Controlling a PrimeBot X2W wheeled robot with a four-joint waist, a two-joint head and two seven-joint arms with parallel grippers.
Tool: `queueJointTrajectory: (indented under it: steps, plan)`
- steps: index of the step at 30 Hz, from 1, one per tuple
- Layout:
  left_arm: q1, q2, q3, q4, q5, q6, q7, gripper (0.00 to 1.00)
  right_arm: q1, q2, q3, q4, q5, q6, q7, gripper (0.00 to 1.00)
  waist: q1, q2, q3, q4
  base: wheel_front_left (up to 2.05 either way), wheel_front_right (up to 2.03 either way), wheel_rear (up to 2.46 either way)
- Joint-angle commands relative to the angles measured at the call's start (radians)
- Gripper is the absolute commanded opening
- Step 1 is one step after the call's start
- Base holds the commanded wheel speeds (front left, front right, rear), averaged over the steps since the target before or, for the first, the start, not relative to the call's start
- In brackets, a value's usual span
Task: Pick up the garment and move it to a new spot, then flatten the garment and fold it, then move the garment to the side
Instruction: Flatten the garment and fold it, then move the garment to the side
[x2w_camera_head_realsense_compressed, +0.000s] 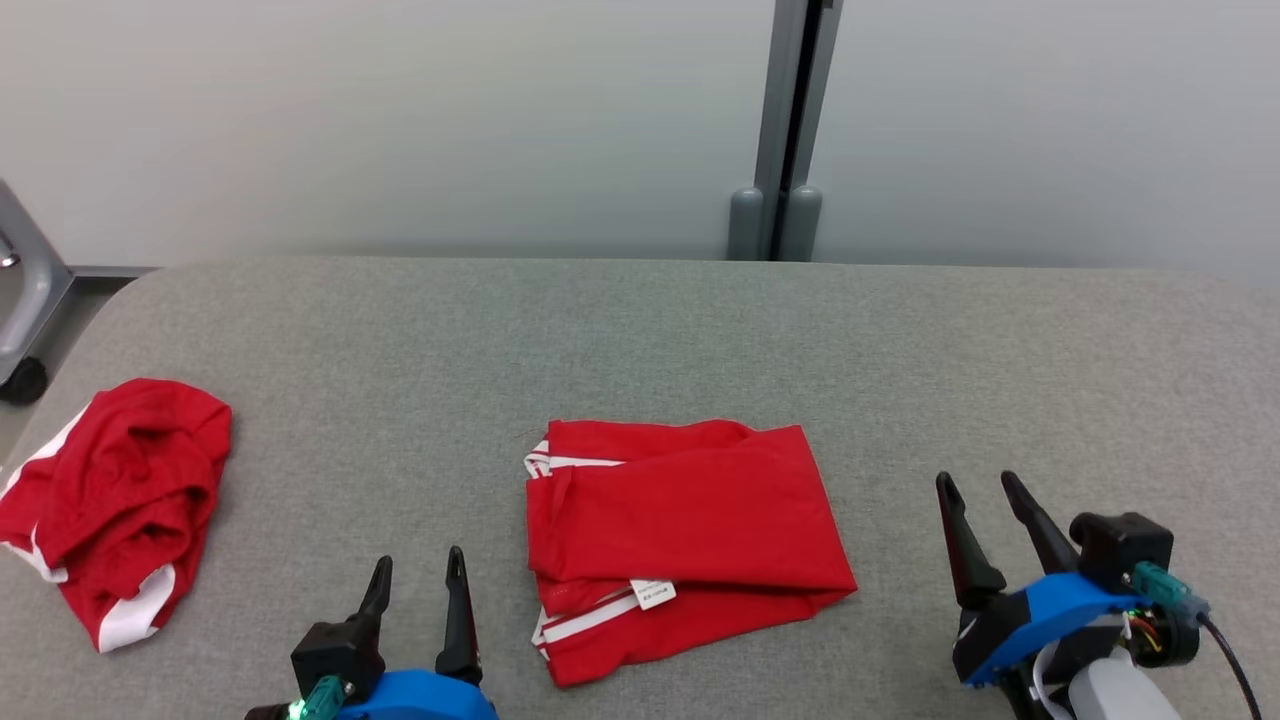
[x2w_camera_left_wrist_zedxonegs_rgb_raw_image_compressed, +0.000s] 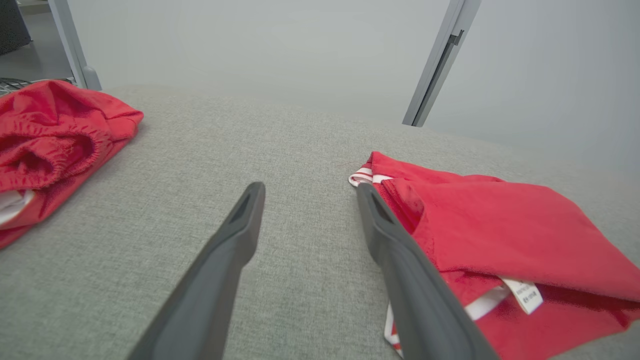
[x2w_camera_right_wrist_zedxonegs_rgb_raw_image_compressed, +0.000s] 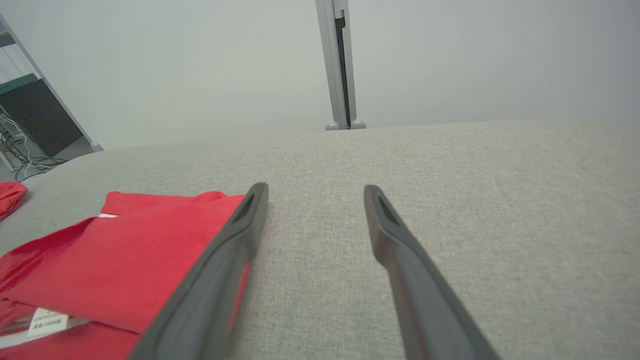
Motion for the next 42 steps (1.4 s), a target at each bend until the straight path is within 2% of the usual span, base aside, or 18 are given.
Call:
queueJointTrajectory:
  steps: [1, 7, 14, 21, 28, 29, 30, 31, 34, 37, 42]
  plan:
    - [0.018, 0.000, 0.012, -0.006, 0.013, 0.006, -0.004, 1.00, 0.027, 0.010, -0.011, -0.002, -0.022, 0.000, -0.003, 1.00, 0.0001, 0.0001, -0.017, -0.020, 0.00, 0.00, 0.00]
    - [0.068, 0.000, 0.032, -0.026, 0.053, 0.013, -0.004, 1.00, 0.092, 0.041, -0.058, 0.002, -0.071, 0.000, -0.003, 1.00, 0.0001, 0.0001, -0.029, -0.036, 0.00, 0.00, 0.00]
    - [0.054, 0.000, 0.011, -0.039, 0.056, 0.001, -0.004, 1.00, 0.080, 0.061, -0.055, 0.017, -0.067, 0.000, -0.003, 1.00, 0.0001, 0.0001, -0.004, -0.007, 0.00, 0.00, 0.00]
    - [0.010, 0.000, -0.051, -0.037, 0.042, -0.006, -0.004, 1.00, -0.018, 0.064, -0.007, 0.093, -0.034, 0.000, -0.003, 1.00, 0.0001, 0.0001, 0.059, 0.076, 0.00, 0.00, 0.00]
    - [-0.028, -0.001, -0.096, -0.055, -0.012, -0.012, -0.004, 1.00, -0.159, 0.059, -0.036, 0.333, -0.005, 0.000, 0.014, 1.00, 0.0001, 0.0001, 0.116, 0.191, 0.00, 0.00, 0.00]
    - [-0.030, -0.001, -0.096, -0.062, -0.015, -0.009, -0.004, 1.00, -0.168, 0.060, -0.034, 0.361, 0.008, 0.000, 0.020, 0.96, 0.0001, 0.0001, 0.122, 0.200, 0.00, 0.00, 0.00]
    - [-0.028, -0.001, -0.096, -0.067, -0.016, -0.006, -0.004, 1.00, -0.177, 0.060, -0.035, 0.382, 0.016, 0.000, 0.017, 0.62, 0.0001, 0.0001, 0.125, 0.206, 0.00, 0.00, 0.00]
    - [-0.025, -0.001, -0.095, -0.070, -0.017, -0.005, -0.004, 1.00, -0.183, 0.058, -0.030, 0.398, 0.018, 0.000, 0.013, 0.00, 0.0001, 0.0001, 0.126, 0.208, 0.00, 0.00, 0.00]
    - [-0.017, -0.001, -0.081, -0.099, -0.032, -0.017, -0.004, 1.00, -0.190, 0.054, -0.023, 0.433, 0.044, 0.000, 0.010, 0.00, 0.0001, 0.0001, 0.118, 0.189, 0.00, 0.00, 0.00]
    - [-0.007, -0.002, -0.079, -0.106, -0.032, -0.022, -0.004, 1.00, -0.204, 0.044, -0.014, 0.424, 0.060, 0.000, 0.000, 0.00, 0.0001, 0.0001, 0.096, 0.138, 0.00, 0.00, 0.00]
    - [-0.008, -0.001, -0.084, -0.102, -0.031, -0.027, -0.004, 1.00, -0.210, 0.046, 0.009, 0.349, 0.070, 0.000, -0.004, 0.00, 0.0001, 0.0001, 0.065, -0.030, 0.00, 0.00, 0.00]
